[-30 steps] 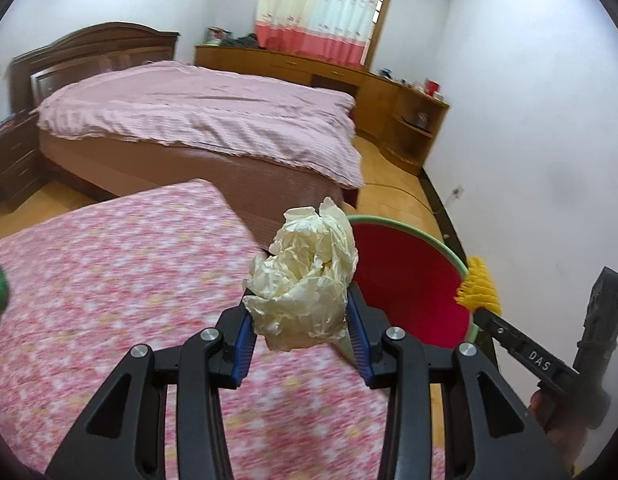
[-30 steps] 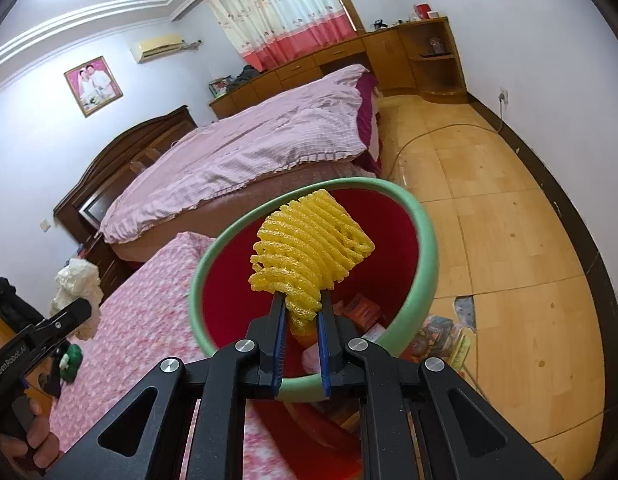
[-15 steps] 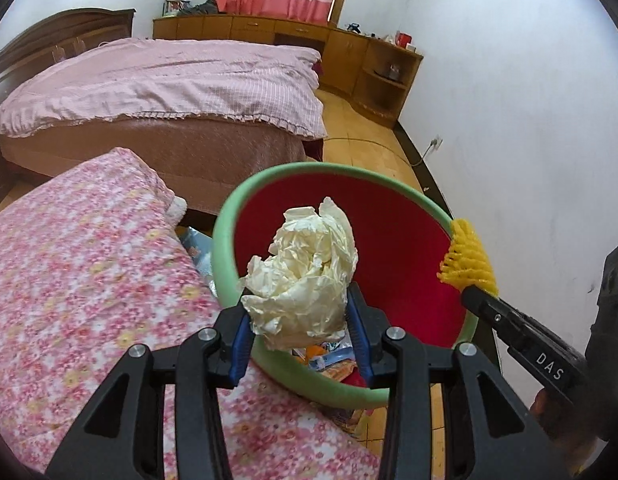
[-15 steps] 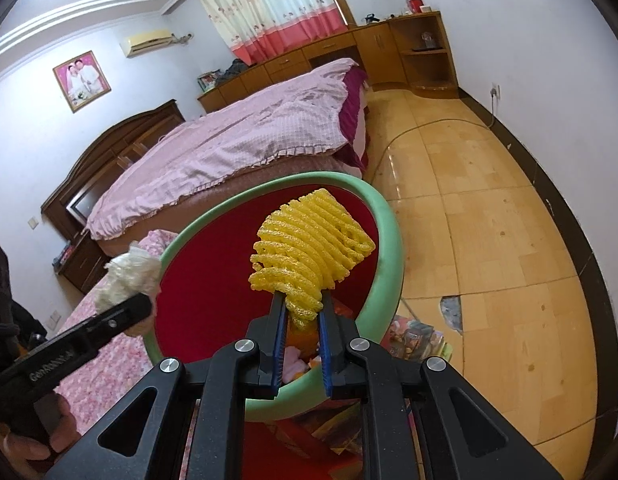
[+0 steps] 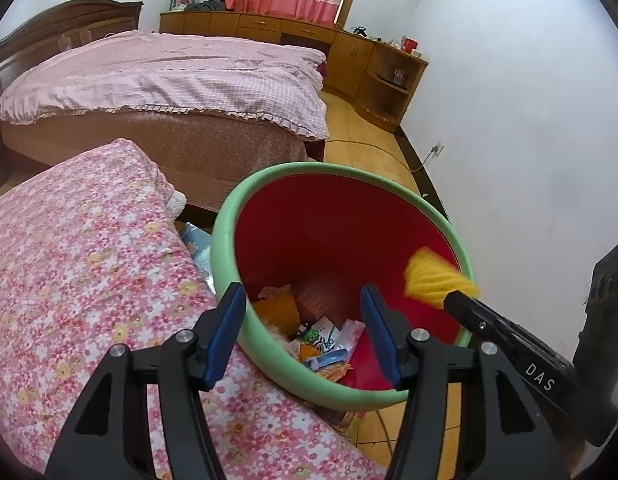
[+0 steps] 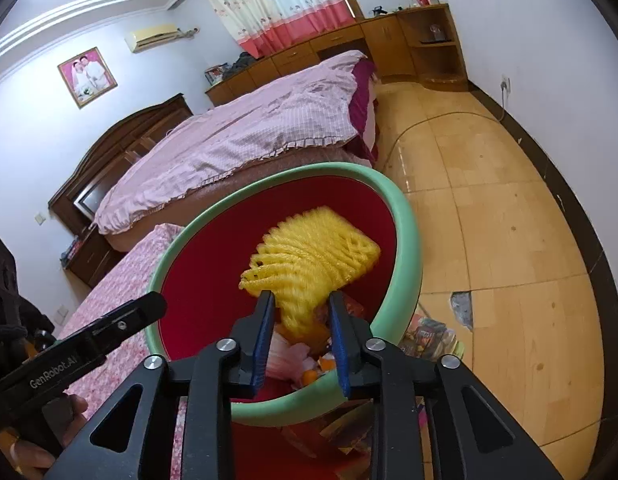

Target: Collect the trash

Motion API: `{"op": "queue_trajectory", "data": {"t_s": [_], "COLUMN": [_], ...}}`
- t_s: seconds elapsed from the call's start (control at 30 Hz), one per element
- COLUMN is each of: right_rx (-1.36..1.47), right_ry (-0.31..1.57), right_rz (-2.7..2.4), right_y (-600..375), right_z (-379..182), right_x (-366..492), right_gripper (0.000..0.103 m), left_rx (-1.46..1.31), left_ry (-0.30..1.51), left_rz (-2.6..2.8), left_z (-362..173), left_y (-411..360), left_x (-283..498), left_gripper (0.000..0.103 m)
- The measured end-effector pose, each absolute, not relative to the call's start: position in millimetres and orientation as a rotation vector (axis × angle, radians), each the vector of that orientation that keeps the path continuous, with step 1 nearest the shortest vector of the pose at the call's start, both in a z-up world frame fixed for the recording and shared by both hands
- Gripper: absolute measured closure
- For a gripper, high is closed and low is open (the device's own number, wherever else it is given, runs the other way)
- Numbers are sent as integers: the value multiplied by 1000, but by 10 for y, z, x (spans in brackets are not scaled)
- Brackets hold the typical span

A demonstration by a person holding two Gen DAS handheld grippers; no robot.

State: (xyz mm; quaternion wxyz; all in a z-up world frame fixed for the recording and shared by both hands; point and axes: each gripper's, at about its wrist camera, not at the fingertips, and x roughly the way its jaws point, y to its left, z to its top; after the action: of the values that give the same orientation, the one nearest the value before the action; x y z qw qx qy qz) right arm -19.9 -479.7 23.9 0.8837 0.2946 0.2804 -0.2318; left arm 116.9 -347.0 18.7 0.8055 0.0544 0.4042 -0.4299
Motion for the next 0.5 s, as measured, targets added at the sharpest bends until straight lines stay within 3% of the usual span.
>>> {"op": "queue_trajectory", "data": {"t_s": [0.17, 0.5], "right_rx": [618, 562], "right_ry": [587, 569], "right_rz": [-476, -432], "right_y": [-4770, -4440], "right_z": [309, 554], "right_x": [-235, -335], "right_gripper": [58, 47], "left_rx": [101, 67], "left_ry": [864, 846], "left_rz": [-882, -794], "left_z": [240, 414], "left_y": [-3263, -2680], "left_x": [1145, 1021], "left_gripper": [43, 43]}}
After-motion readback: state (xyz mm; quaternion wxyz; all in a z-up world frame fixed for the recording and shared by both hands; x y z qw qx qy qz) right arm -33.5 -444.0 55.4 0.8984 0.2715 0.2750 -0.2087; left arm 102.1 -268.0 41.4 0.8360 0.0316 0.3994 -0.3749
